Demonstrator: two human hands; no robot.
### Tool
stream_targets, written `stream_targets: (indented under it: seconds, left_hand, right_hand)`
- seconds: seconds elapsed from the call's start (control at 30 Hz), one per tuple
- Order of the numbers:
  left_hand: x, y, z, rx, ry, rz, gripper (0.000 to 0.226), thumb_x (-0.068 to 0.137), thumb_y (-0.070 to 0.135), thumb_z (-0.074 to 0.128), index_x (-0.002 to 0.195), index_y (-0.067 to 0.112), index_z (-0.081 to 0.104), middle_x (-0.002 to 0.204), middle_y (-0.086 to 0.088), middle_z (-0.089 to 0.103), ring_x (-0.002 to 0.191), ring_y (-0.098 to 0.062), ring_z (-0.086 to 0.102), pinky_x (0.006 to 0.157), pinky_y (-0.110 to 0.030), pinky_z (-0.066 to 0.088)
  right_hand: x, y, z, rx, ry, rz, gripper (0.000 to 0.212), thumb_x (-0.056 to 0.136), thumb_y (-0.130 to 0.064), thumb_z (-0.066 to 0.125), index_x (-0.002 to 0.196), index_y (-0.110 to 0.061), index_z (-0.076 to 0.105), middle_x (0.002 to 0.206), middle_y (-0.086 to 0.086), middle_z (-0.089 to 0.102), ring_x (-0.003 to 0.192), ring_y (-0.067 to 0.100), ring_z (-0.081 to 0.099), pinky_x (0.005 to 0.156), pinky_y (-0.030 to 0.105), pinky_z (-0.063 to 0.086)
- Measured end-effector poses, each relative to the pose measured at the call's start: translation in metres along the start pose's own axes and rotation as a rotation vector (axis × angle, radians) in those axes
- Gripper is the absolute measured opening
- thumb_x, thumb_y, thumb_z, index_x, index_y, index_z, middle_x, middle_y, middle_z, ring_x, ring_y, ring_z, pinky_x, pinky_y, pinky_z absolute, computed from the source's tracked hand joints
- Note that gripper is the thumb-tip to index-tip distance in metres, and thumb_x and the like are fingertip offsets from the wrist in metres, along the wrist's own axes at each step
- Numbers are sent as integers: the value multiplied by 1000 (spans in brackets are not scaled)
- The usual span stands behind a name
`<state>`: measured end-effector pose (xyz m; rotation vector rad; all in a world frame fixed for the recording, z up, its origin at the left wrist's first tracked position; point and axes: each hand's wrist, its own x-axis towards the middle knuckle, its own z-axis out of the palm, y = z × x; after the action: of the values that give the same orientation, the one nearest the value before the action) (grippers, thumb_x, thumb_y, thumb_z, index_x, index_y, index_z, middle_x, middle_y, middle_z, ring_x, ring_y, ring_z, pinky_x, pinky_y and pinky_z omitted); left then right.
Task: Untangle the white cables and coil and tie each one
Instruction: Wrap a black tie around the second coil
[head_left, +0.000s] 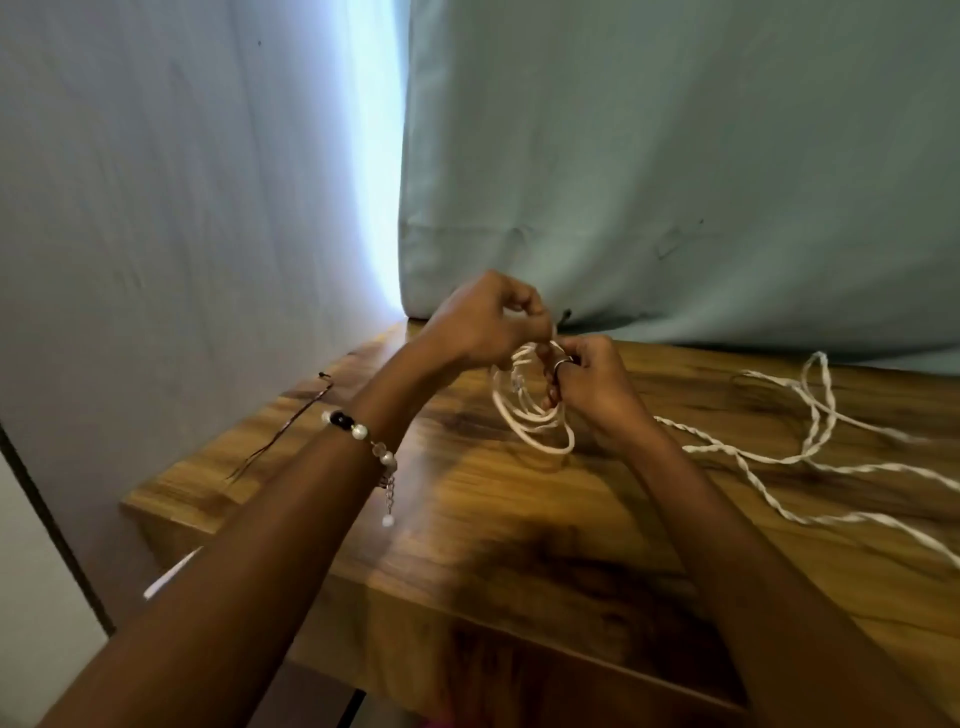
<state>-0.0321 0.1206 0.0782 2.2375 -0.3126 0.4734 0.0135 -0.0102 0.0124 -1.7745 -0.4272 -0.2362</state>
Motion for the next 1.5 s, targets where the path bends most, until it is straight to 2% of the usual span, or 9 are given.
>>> stream_targets:
  seconds: [0.1, 0.23, 0.33, 0.43, 0.57, 0.8, 1.23, 1.37, 1.5]
  left_hand:
    - [3, -17, 17, 116, -6, -18, 13, 81, 23, 72, 69, 20, 69, 60, 4, 61, 41, -9, 52, 48, -17, 43]
    - [7, -32, 32, -52, -13, 35, 19, 86, 22, 69, 69, 27, 65, 57, 12, 56, 41, 1, 44, 47, -19, 38]
    - [13, -35, 42, -128, -7, 86, 12, 87, 20, 67, 75, 22, 66, 57, 9, 56, 44, -9, 47, 43, -23, 43]
    - [19, -37, 54, -31, 74, 161, 6, 79, 26, 69, 76, 22, 66, 75, -1, 68, 57, -19, 63, 55, -38, 57]
    - [20, -42, 75, 273, 227, 228, 15, 69, 31, 70, 71, 18, 62, 81, -6, 64, 70, -23, 58, 58, -30, 41]
    - [19, -53, 84, 259, 391, 327, 12, 73, 19, 66, 73, 8, 60, 76, -9, 61, 67, -25, 57, 56, -31, 40]
    - [6, -53, 88, 503, 392, 407, 37, 87, 32, 44, 90, 3, 66, 90, -16, 65, 62, -37, 61, 47, -38, 49]
    - [5, -49, 90, 485, 324, 322, 23, 93, 22, 55, 100, 2, 64, 99, -16, 61, 81, -34, 60, 61, -36, 39]
    - [2, -46, 91, 424, 211, 274, 22, 91, 24, 56, 83, 5, 60, 88, -11, 58, 80, -25, 55, 61, -29, 28]
  right_hand:
    - [5, -2, -15, 226, -82, 79, 44, 94, 7, 40, 62, -13, 62, 46, -5, 49, 39, 6, 39, 50, 32, 36]
    - [14, -6, -37, 534, -171, 184, 25, 101, -10, 42, 84, 2, 57, 55, 3, 42, 39, 8, 36, 49, 30, 42]
    - [18, -4, -51, 648, -164, 209, 20, 101, -11, 41, 93, 3, 52, 59, 4, 42, 41, 9, 35, 50, 29, 46]
    - [19, -3, -59, 715, -161, 214, 24, 100, -10, 42, 79, 0, 49, 61, 5, 40, 43, 10, 36, 50, 30, 47]
    - [18, -6, -60, 718, -201, 194, 25, 99, -9, 43, 75, -2, 46, 62, 6, 40, 45, 12, 37, 49, 30, 47]
    - [18, -6, -61, 558, -229, 212, 24, 97, -12, 50, 85, 5, 61, 59, 9, 52, 47, 15, 49, 52, 30, 51]
    - [13, 0, -64, 798, -331, 394, 24, 97, -8, 43, 98, 6, 62, 79, 19, 69, 59, 16, 66, 46, 18, 46]
    - [16, 4, -64, 727, -243, 357, 22, 93, -4, 50, 103, 14, 59, 83, 24, 69, 63, 19, 68, 47, 18, 47]
    - [13, 4, -65, 593, -212, 344, 17, 94, 0, 51, 96, 15, 59, 83, 27, 68, 63, 21, 69, 47, 17, 48]
